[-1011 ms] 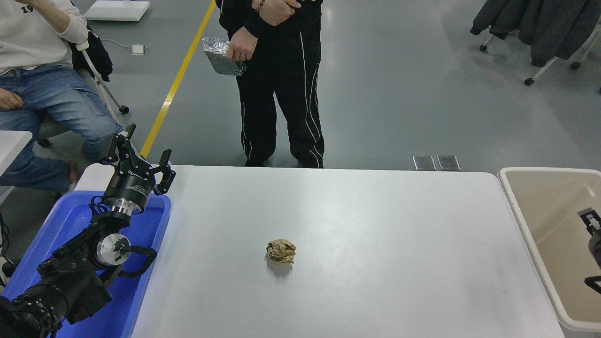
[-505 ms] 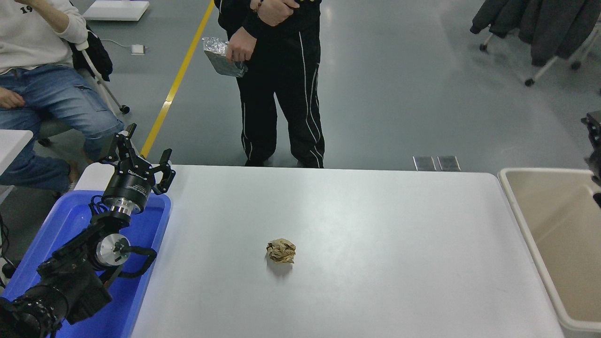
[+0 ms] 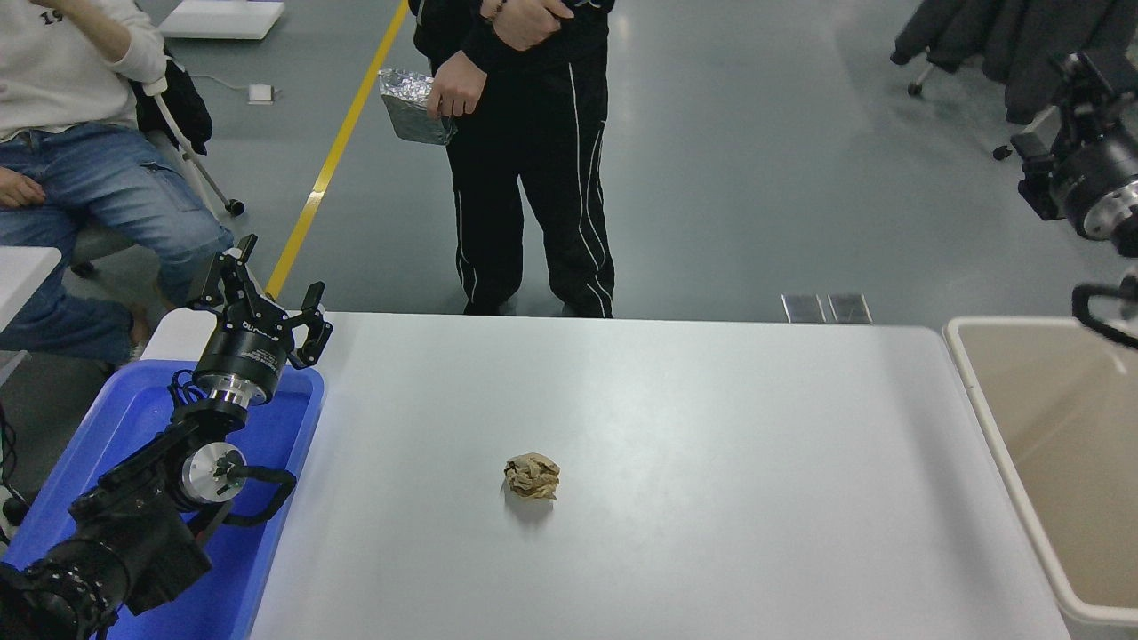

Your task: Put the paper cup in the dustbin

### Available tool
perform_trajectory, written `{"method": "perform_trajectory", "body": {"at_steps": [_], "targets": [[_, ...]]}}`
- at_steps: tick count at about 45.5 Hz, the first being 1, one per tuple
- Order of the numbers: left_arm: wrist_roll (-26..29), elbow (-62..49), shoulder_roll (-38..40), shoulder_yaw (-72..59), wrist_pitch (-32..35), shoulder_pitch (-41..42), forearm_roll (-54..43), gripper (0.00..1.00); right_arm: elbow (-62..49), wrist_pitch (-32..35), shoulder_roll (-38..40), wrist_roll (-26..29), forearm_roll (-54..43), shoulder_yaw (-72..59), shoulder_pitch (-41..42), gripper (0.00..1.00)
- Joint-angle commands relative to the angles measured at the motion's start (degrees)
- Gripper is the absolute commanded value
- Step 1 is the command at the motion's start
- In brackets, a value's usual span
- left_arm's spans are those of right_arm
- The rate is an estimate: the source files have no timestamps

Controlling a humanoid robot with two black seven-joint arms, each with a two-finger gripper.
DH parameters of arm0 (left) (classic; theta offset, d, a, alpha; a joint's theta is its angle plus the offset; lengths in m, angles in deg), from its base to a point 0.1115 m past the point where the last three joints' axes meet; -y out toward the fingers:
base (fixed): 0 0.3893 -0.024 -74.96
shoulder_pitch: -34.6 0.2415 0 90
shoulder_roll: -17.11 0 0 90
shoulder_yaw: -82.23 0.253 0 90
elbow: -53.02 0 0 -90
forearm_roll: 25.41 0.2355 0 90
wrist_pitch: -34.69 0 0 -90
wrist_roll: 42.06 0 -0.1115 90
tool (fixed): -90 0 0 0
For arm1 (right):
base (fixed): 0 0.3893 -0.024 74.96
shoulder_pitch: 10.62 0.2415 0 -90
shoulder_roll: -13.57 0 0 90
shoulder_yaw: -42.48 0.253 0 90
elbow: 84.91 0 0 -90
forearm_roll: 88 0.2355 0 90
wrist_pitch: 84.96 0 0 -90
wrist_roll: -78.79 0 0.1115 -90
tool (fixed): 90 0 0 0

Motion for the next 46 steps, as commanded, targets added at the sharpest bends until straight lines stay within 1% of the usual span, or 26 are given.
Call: {"method": "perform_trajectory", "body": {"at_steps": [1, 8, 14, 17, 22, 26, 46], "targets": [[0.0, 0.0, 0.0, 0.0, 0.0, 0.0, 0.0, 1.0, 4.0, -0.1, -5.8, -5.8, 0.1, 7.7, -10.0, 0.99], [0.0, 0.0, 0.0, 0.0, 0.0, 0.0, 0.0, 1.0, 3.9, 0.6, -10.5, -5.8, 0.2, 12.5, -16.8, 0.99], [0.0, 0.0, 0.0, 0.0, 0.0, 0.0, 0.0, 1.0, 3.4, 0.5, -12.6, -5.7, 1.1, 13.7, -20.0, 0.99], [0.0, 0.0, 0.0, 0.0, 0.0, 0.1, 0.0, 1.0, 3.0, 1.0, -13.1, -5.4, 5.3, 13.5, -20.6, 0.99], [0.0, 0.0, 0.0, 0.0, 0.0, 0.0, 0.0, 1.0, 1.8, 2.7, -13.3, -3.9, 15.4, 12.8, -20.6, 0.99], [0.0, 0.0, 0.0, 0.0, 0.0, 0.0, 0.0, 1.0, 1.1, 3.9, -13.3, -3.2, 19.3, 12.7, -20.6, 0.99], [0.0, 0.0, 0.0, 0.0, 0.0, 0.0, 0.0, 1.0, 1.2, 4.1, -13.1, -3.6, 19.3, 12.5, -20.7, 0.99]]}}
